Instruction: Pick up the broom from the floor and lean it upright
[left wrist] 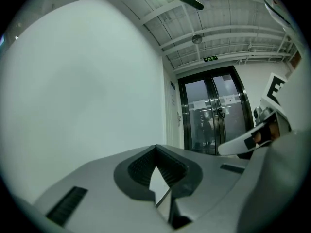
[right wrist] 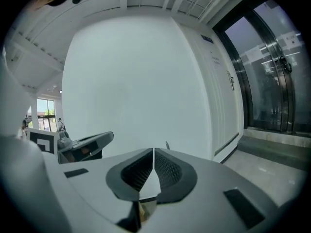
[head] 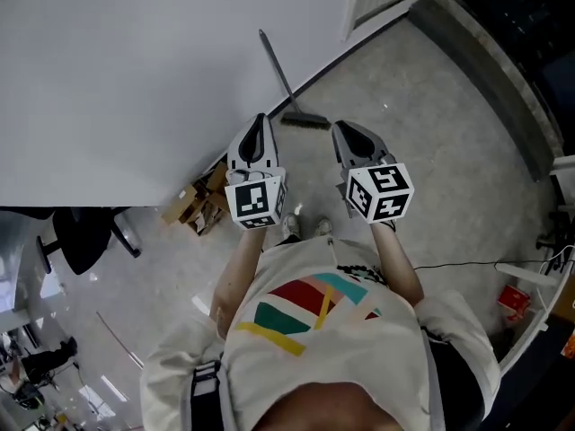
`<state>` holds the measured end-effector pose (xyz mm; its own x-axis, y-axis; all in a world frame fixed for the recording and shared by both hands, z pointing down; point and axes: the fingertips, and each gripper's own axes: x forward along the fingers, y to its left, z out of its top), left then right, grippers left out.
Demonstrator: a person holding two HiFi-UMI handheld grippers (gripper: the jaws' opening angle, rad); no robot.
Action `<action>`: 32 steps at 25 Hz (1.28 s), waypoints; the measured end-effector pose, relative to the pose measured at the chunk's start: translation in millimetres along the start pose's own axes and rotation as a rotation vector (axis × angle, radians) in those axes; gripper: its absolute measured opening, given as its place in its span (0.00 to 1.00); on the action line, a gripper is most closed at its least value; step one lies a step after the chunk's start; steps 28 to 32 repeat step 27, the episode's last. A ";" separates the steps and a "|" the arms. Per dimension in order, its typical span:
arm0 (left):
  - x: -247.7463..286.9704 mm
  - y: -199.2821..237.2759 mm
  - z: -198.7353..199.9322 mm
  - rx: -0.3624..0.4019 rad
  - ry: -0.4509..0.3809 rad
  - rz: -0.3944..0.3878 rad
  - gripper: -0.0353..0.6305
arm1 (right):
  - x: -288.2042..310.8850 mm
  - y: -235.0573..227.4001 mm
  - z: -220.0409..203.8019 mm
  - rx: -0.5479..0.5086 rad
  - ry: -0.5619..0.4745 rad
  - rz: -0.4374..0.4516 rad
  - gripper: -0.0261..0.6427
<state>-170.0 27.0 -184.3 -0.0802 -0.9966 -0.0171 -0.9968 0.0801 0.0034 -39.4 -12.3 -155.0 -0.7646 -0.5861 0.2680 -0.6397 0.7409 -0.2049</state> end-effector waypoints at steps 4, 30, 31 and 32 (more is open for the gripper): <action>-15.0 4.6 1.1 0.005 -0.002 0.014 0.12 | -8.0 9.3 -2.7 -0.025 -0.005 -0.004 0.07; -7.8 8.9 1.6 -0.030 -0.038 0.024 0.12 | -5.4 14.1 14.7 -0.028 -0.067 0.013 0.07; -7.8 8.9 1.6 -0.030 -0.038 0.024 0.12 | -5.4 14.1 14.7 -0.028 -0.067 0.013 0.07; -7.8 8.9 1.6 -0.030 -0.038 0.024 0.12 | -5.4 14.1 14.7 -0.028 -0.067 0.013 0.07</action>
